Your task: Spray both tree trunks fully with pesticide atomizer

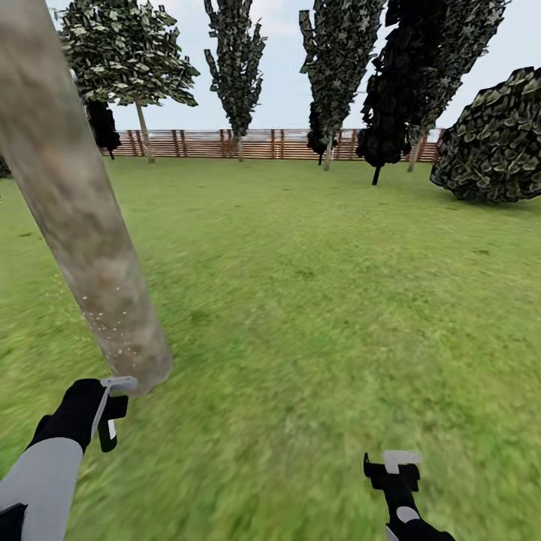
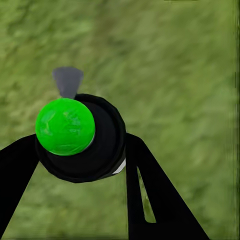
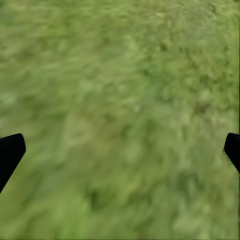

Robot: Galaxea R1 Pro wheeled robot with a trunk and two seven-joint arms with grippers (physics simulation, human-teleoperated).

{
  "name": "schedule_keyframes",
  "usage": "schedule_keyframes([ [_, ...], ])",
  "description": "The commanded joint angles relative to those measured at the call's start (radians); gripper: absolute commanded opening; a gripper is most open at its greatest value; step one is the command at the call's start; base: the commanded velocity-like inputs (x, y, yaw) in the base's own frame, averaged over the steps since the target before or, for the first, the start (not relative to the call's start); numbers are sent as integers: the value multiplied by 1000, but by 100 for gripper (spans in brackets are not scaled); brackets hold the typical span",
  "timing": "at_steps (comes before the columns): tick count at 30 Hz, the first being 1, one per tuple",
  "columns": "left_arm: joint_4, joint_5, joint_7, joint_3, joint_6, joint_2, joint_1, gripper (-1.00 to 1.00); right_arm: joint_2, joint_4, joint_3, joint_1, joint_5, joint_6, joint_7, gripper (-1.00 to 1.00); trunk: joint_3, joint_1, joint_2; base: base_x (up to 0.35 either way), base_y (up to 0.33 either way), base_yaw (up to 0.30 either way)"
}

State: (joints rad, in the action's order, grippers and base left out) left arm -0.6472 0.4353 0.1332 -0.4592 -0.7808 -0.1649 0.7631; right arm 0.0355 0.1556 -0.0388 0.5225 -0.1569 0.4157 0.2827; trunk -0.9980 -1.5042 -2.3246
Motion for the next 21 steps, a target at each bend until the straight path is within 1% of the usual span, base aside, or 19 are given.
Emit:
schedule_keyframes([
  [1, -2, 11, 9, -4, -3, 1, 1, -100, 0, -1, -4, 1, -10, 2, 4, 100, -1, 0, 0, 116, -275, 25],
  [11, -2, 11, 9, -4, -3, 1, 1, -100, 0, -1, -4, 1, -10, 2, 4, 100, -1, 0, 0, 155, -262, 14],
  [14, -2, 11, 9, -4, -3, 1, 1, -100, 0, -1, -4, 1, -10, 2, 4, 100, -1, 0, 0, 160, -259, 203],
  [21, -2, 10, 9, -4, -5, 1, 1, -100, 0, -1, -4, 1, -10, 2, 4, 100, -1, 0, 0, 172, -245, 271],
])
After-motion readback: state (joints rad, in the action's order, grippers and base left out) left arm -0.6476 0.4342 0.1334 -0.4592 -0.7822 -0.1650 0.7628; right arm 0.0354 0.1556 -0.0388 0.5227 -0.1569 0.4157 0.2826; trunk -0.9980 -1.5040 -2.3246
